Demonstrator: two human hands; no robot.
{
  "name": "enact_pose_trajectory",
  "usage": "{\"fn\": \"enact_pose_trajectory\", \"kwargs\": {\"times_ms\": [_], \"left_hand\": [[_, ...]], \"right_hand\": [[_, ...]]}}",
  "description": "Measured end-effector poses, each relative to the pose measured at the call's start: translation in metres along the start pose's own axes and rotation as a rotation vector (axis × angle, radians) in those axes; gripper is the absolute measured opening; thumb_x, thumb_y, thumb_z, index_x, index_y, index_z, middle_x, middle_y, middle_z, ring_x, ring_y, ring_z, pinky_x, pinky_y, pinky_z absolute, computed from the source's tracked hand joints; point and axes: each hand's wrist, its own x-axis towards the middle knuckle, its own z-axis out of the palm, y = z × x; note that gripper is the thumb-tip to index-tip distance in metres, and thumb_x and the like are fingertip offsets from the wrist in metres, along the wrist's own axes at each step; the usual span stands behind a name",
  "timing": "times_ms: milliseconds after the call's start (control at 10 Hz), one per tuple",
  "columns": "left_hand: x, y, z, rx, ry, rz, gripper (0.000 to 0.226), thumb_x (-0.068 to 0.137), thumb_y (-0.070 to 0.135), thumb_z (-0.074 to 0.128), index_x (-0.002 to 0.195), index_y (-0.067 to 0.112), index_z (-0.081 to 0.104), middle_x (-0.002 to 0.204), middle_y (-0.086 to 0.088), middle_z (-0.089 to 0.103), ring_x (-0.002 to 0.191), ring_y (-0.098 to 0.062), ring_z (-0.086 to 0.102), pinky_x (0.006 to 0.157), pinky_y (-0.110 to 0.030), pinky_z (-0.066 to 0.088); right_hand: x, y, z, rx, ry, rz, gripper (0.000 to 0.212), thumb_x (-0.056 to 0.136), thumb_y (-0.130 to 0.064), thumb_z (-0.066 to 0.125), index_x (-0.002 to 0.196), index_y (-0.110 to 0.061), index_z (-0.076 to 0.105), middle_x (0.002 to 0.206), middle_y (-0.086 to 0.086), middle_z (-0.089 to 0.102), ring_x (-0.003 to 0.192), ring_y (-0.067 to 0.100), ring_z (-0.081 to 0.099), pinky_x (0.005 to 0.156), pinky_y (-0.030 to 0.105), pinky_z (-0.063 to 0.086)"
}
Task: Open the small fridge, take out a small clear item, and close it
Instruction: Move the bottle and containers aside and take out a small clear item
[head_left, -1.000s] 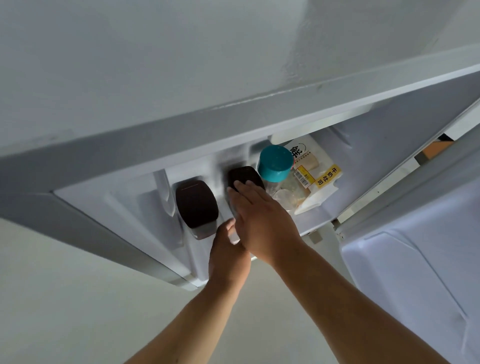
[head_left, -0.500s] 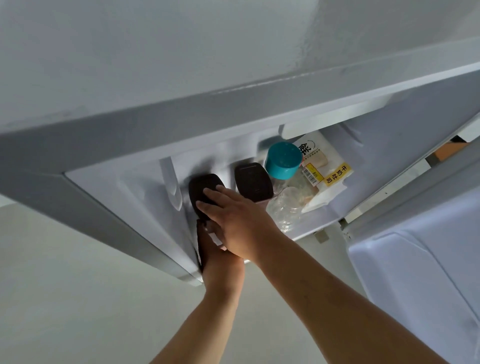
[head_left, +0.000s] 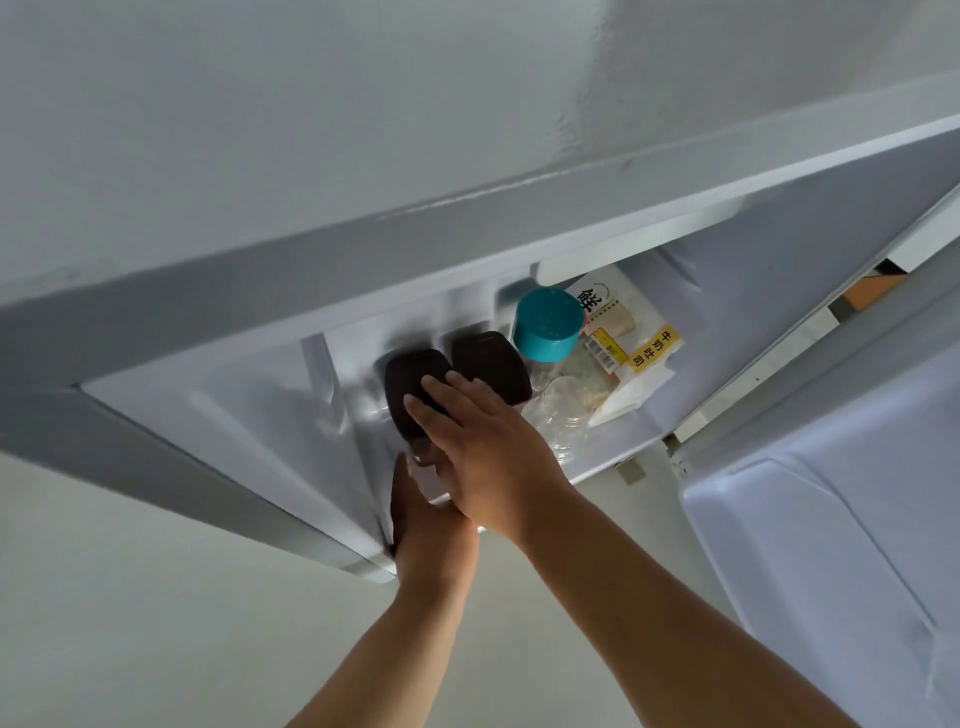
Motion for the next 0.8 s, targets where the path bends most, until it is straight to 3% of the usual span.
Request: {"fn": "enact_pose_trajectory", "kwargs": {"times_ms": [100,200,300,400,500,600,700,800], "left_hand": [[-0.009,0.017,-0.021,-0.516,-0.462,-0.343,0.035,0.087,0.040,0.061,0.122,0.038,0.060,0.128,0.003,0.071,0.110,-0.018,0.069,0.099,-0.040,0.055],[-0.015,0.042,-0.026,-0.522,-0.516,-0.150,0.031,0.092,0.043,0.056,0.120,0.037,0.067,0.127,0.009,0.072,0.112,-0.011,0.067,0.104,-0.042,0.052],[-0.008,0.068,-0.020,-0.734,-0.676,-0.229,0.043,0.095,0.056,0.051,0.133,0.038,0.062,0.134,0.010,0.066,0.122,-0.018,0.065,0.104,-0.040,0.048],[-0.002,0.091,-0.010,-0.856,-0.824,-0.400,0.032,0.099,0.062,0.051,0.126,0.046,0.059,0.116,0.024,0.063,0.113,-0.014,0.066,0.090,-0.038,0.052],[-0.004,0.102,-0.003,-0.918,-0.889,-0.408,0.034,0.096,0.068,0.053,0.124,0.049,0.053,0.108,0.031,0.058,0.113,-0.016,0.065,0.093,-0.042,0.052],[-0.001,0.106,0.006,-0.930,-0.854,-0.411,0.040,0.090,0.071,0.059,0.123,0.047,0.057,0.117,0.022,0.064,0.114,-0.017,0.066,0.096,-0.044,0.053],[0.000,0.111,0.007,-0.941,-0.837,-0.451,0.055,0.087,0.069,0.066,0.132,0.039,0.059,0.129,0.010,0.065,0.111,-0.019,0.067,0.091,-0.041,0.055],[0.001,0.107,0.008,-0.916,-0.838,-0.431,0.056,0.081,0.071,0.071,0.127,0.039,0.062,0.126,0.011,0.066,0.108,-0.017,0.066,0.085,-0.038,0.055]], "right_hand": [[-0.034,0.009,-0.006,0.171,0.468,0.273,0.033,0.098,-0.025,0.050,0.125,-0.019,0.069,0.128,0.000,0.069,0.123,0.023,0.060,0.103,0.039,0.052],[-0.069,0.030,-0.010,0.453,0.689,0.858,0.020,0.092,-0.036,0.051,0.108,-0.031,0.063,0.108,-0.010,0.067,0.101,0.013,0.064,0.082,0.036,0.056],[-0.077,0.059,-0.010,0.729,0.544,1.216,0.027,0.091,-0.051,0.055,0.108,-0.031,0.062,0.106,-0.008,0.070,0.100,0.022,0.069,0.080,0.038,0.057],[-0.067,0.080,-0.010,0.916,0.342,1.256,0.032,0.096,-0.062,0.060,0.095,-0.031,0.058,0.097,-0.003,0.070,0.083,0.025,0.076,0.078,0.053,0.065],[-0.058,0.092,-0.008,0.969,0.255,1.244,0.047,0.091,-0.071,0.061,0.103,-0.027,0.056,0.103,0.002,0.071,0.075,0.023,0.079,0.065,0.046,0.068],[-0.054,0.099,-0.006,0.921,0.213,1.233,0.065,0.083,-0.077,0.064,0.111,-0.020,0.055,0.104,0.005,0.072,0.069,0.019,0.079,0.055,0.037,0.065],[-0.055,0.103,-0.006,0.955,0.196,1.226,0.076,0.078,-0.078,0.067,0.120,-0.016,0.053,0.108,0.007,0.072,0.072,0.020,0.079,0.052,0.032,0.062],[-0.061,0.103,-0.008,1.022,0.211,1.234,0.087,0.064,-0.083,0.069,0.121,-0.019,0.054,0.109,0.004,0.072,0.080,0.022,0.078,0.055,0.032,0.062]]}}
